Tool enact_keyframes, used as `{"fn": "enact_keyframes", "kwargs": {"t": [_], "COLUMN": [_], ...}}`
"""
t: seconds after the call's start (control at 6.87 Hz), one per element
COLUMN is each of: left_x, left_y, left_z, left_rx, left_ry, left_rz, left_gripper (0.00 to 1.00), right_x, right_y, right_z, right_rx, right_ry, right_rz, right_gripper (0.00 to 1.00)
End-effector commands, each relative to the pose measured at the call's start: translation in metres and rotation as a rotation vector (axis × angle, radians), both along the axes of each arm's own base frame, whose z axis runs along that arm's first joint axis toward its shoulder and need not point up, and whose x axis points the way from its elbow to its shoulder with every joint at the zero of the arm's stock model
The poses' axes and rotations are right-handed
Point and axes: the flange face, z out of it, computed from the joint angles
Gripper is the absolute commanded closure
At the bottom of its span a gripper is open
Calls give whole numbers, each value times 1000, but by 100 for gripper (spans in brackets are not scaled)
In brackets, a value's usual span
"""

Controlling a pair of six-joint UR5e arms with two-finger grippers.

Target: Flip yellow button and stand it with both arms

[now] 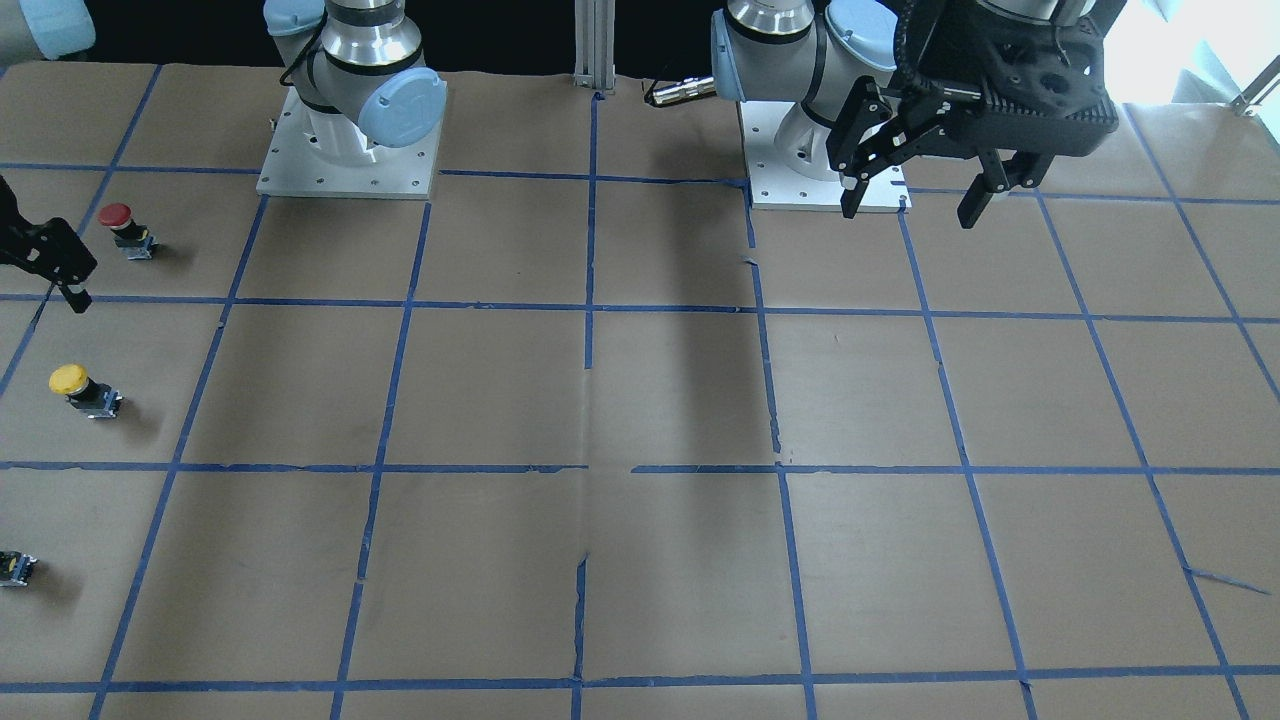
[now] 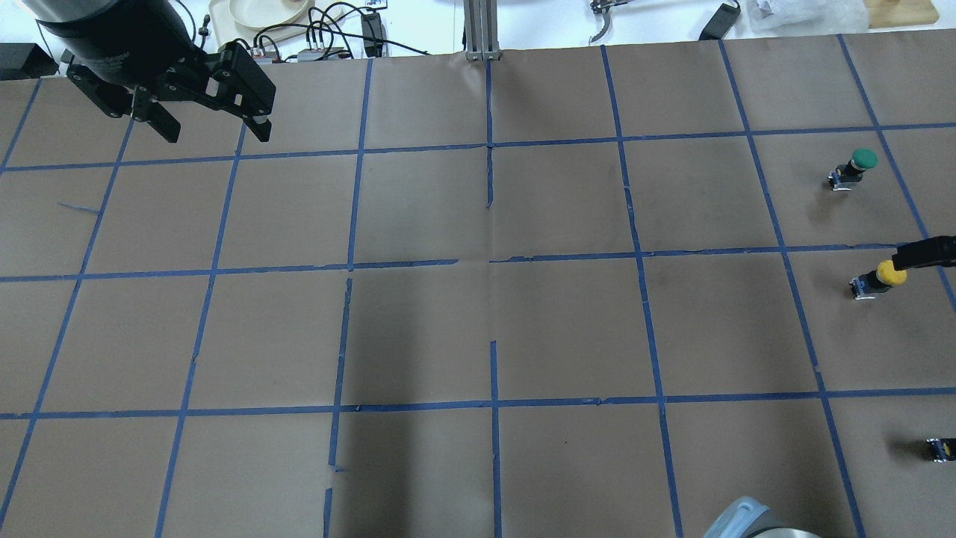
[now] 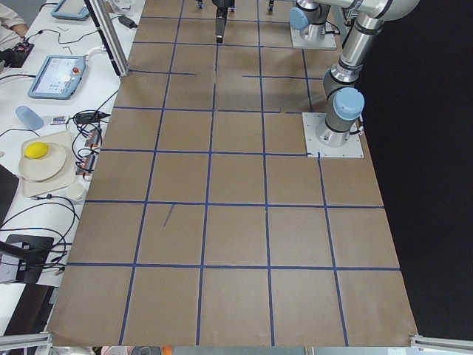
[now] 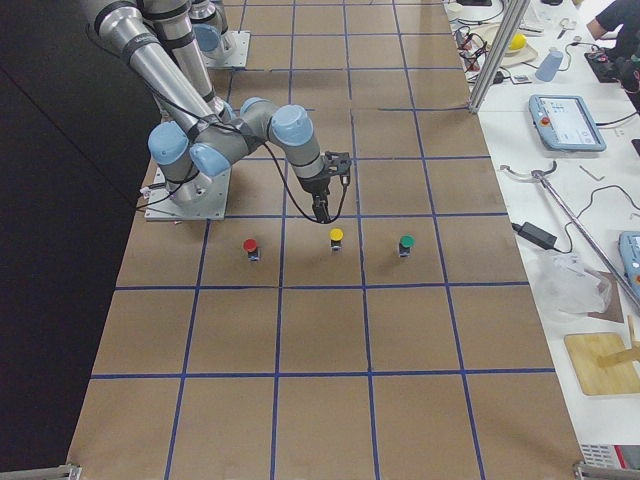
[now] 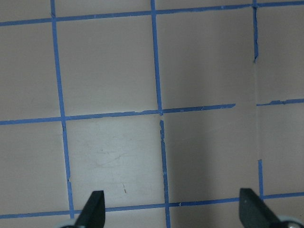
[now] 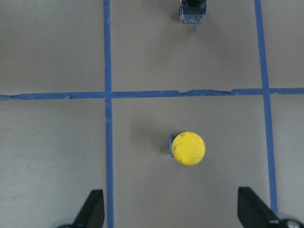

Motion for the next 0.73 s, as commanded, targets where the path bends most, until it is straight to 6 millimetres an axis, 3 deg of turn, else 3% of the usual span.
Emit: {"fn": "enact_keyframes", "kwargs": {"t": [0.0, 0.15, 0.29, 0.44, 0.58], "left_x": [13, 16, 16, 13, 12], "left_y": [-3, -15, -13, -2, -5], "left_z": [-1, -17, -7, 7, -1], "left_rx": [-3, 26, 16, -7, 0], "left_ry": [-5, -3, -8, -8, -3], "left_rz": [26, 37, 34, 31, 31], "left_gripper": [0, 0, 0, 0, 0], "right_x": [83, 143, 201, 251, 293], "right_y": [-35, -43, -41, -36, -33], "right_z": [71, 86, 94, 117, 131], "right_rx": [160, 193, 227, 251, 288], "right_ry": [-24, 11, 3, -7, -13], "right_rz": [-89, -97, -75, -104, -98], "right_gripper": [0, 0, 0, 0, 0]}}
